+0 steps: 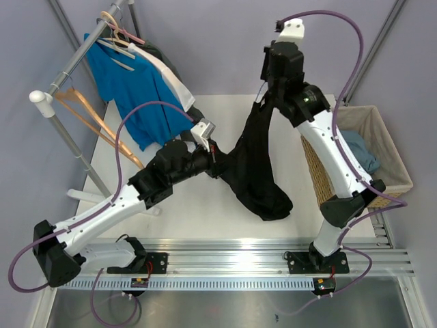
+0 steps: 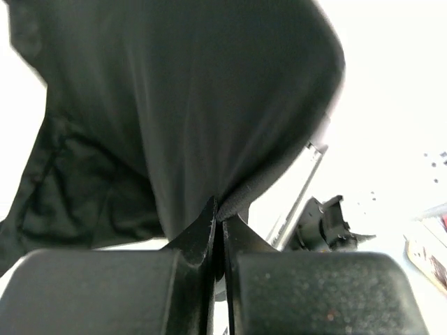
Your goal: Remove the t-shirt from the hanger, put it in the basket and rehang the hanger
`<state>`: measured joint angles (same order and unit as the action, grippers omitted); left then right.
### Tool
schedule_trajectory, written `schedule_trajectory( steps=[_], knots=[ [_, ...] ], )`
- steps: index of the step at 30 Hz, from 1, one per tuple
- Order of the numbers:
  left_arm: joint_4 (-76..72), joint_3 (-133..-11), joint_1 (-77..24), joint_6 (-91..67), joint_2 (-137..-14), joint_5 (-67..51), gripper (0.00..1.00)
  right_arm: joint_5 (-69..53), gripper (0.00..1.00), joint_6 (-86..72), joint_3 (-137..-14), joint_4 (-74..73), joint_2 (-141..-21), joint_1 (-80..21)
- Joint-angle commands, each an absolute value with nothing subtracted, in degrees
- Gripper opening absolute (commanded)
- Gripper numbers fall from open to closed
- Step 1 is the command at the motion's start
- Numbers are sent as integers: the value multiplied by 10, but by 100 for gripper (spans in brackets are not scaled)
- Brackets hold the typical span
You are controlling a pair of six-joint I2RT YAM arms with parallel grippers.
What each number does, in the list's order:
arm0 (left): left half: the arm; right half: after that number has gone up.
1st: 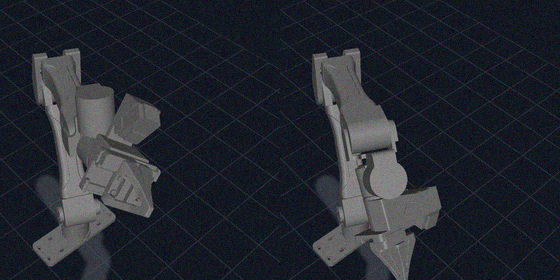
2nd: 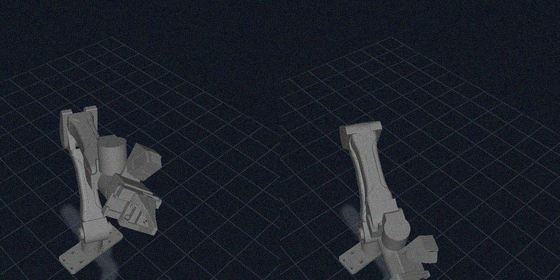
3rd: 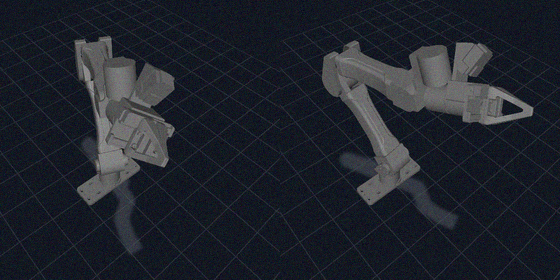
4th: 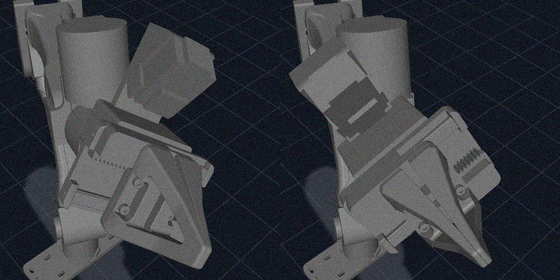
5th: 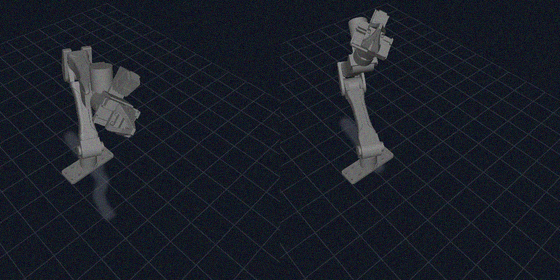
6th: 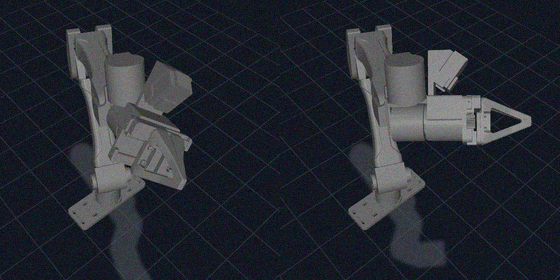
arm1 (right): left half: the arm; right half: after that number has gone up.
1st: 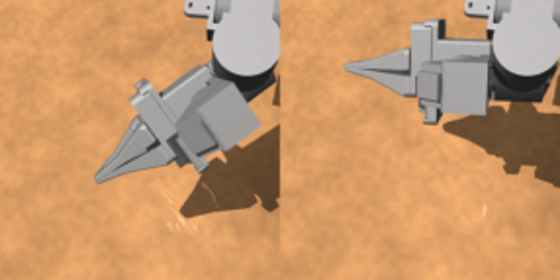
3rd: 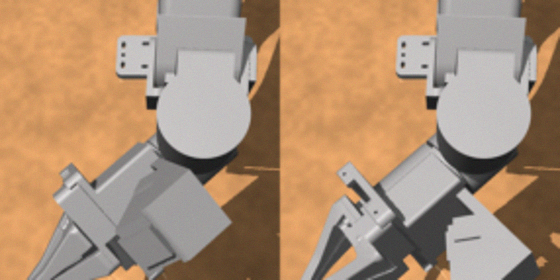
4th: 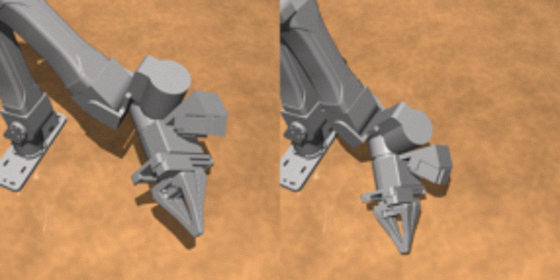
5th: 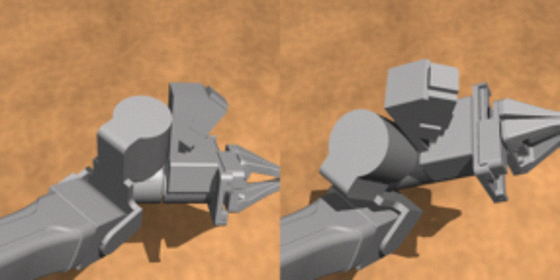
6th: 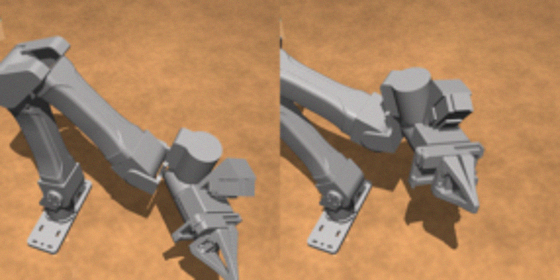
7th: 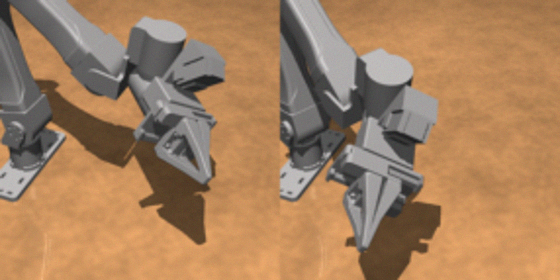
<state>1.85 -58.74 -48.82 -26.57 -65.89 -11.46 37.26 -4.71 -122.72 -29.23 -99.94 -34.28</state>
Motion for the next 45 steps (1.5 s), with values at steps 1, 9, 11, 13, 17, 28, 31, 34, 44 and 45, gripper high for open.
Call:
schedule_trajectory(
  steps=[1, 9, 11, 13, 17, 28, 31, 34, 44, 45],
  knots=[
    [-15, -530, -499, -296, -617, -4, 0, 336, 0, -109, -1325, -334, -1005, -281],
    [-38, -473, -508, -295, -594, 75, 0, 345, 0, -58, -1423, -355, -1070, -236],
    [-30, -470, -508, -291, -594, 92, 0, 346, 0, -50, -1419, -346, -1074, -232],
    [-13, -478, -509, -290, -598, 124, 0, 342, 0, -50, -1416, -344, -1073, -226],
    [49, -463, -509, -315, -585, 198, 0, 341, 0, -44, -1416, -334, -1073, -214],
    [96, -423, -509, -331, -456, 272, 0, 340, 0, -45, -1364, -321, -1051, -192],
    [107, -428, -509, -331, -446, 281, 0, 335, 0, -47, -1352, -318, -1040, -192],
    [119, -431, -509, -335, -445, 294, 0, 341, 0, -40, -1343, -311, -1030, -192],
    [185, -449, -508, -335, -426, 410, 0, 341, 0, -48, -1311, -303, -1001, -179],
    [188, -453, -508, -335, -423, 419, 0, 340, 0, -50, -1310, -304, -997, -180]
  ],
)
